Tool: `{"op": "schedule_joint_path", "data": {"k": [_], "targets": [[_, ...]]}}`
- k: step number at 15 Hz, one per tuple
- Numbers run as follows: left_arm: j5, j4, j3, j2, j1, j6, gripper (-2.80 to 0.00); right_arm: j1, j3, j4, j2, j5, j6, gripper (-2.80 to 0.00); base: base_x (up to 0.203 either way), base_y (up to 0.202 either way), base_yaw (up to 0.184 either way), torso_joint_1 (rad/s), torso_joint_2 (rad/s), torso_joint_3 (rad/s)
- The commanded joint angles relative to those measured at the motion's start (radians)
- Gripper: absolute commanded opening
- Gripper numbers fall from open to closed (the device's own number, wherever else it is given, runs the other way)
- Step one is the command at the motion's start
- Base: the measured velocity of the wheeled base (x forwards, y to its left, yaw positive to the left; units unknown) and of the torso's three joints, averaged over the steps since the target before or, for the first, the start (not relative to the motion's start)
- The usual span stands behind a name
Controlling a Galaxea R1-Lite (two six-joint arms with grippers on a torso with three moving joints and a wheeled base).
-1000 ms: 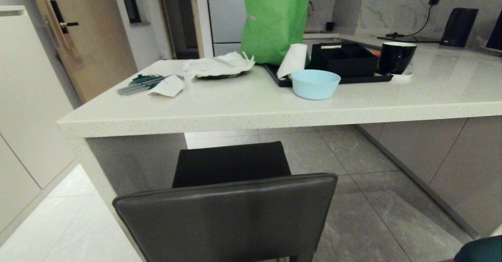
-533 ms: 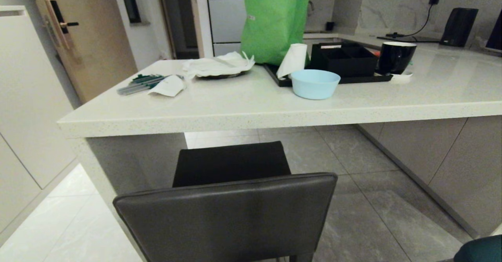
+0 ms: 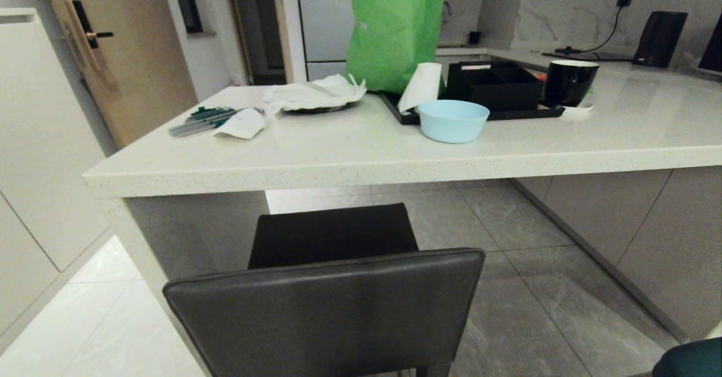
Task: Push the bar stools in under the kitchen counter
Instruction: Pull the gray chair out from under the dining table
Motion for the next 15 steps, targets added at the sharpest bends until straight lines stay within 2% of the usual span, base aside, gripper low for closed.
{"op": "schedule_joint_path", "data": {"k": [1,3,4,6,7,9,10,11,12,13,14,15], "targets": [[0.0,-0.001,0.005,0.001,0.0,-0.004,0.0,0.0,0.0,0.0,0.001,0.0,-0.001,0.0,0.0,0.0,0.0,0.0,0.0,0.0],[0.002,-0.002,0.005,0.001,0.001,-0.014,0.0,0.0,-0.001,0.0,0.001,0.002,-0.006,0.0,0.0,0.0,0.0,0.0,0.0,0.0],[-0.005,0.0,0.003,0.0,0.001,0.003,0.0,0.002,-0.004,0.006,0.001,0.015,-0.038,0.0,0.0,0.0,0.0,0.0,0.0,0.0],[-0.024,-0.002,-0.004,0.0,0.001,0.077,0.0,0.002,-0.01,0.018,0.058,0.048,-0.129,0.0,0.0,0.0,0.0,0.0,0.0,0.0],[-0.046,0.0,-0.028,0.004,0.002,0.059,0.0,0.002,-0.024,0.018,0.085,0.069,-0.145,0.0,0.0,0.0,0.0,0.0,0.0,0.0],[-0.111,0.004,-0.152,0.096,0.0,-0.027,0.0,0.005,-0.143,0.014,0.202,0.122,-0.093,0.0,0.0,0.0,0.0,0.0,0.0,0.0],[-0.135,-0.012,-0.197,0.185,-0.015,-0.052,0.0,0.009,-0.193,0.003,0.286,0.141,-0.069,0.0,0.0,0.0,0.0,0.0,0.0,0.0],[-0.174,-0.052,-0.232,0.277,-0.063,-0.075,0.0,0.023,-0.227,-0.031,0.374,0.169,-0.05,0.0,0.0,0.0,0.0,0.0,0.0,0.0],[-0.24,-0.098,-0.245,0.337,-0.152,-0.104,0.0,0.058,-0.242,-0.092,0.454,0.22,-0.034,0.0,0.0,0.0,0.0,0.0,0.0,0.0],[-0.357,-0.137,-0.245,0.377,-0.228,-0.144,0.0,0.088,-0.243,-0.15,0.528,0.299,-0.023,0.0,0.0,0.0,0.0,0.0,0.0,0.0],[-0.508,-0.186,-0.227,0.424,-0.267,-0.184,0.0,0.11,-0.235,-0.207,0.605,0.413,-0.018,0.0,0.0,0.0,0.0,0.0,0.0,0.0],[-0.581,-0.26,-0.186,0.478,-0.3,-0.21,0.0,0.124,-0.222,-0.271,0.676,0.545,-0.014,0.0,0.0,0.0,0.0,0.0,0.0,0.0]]}}
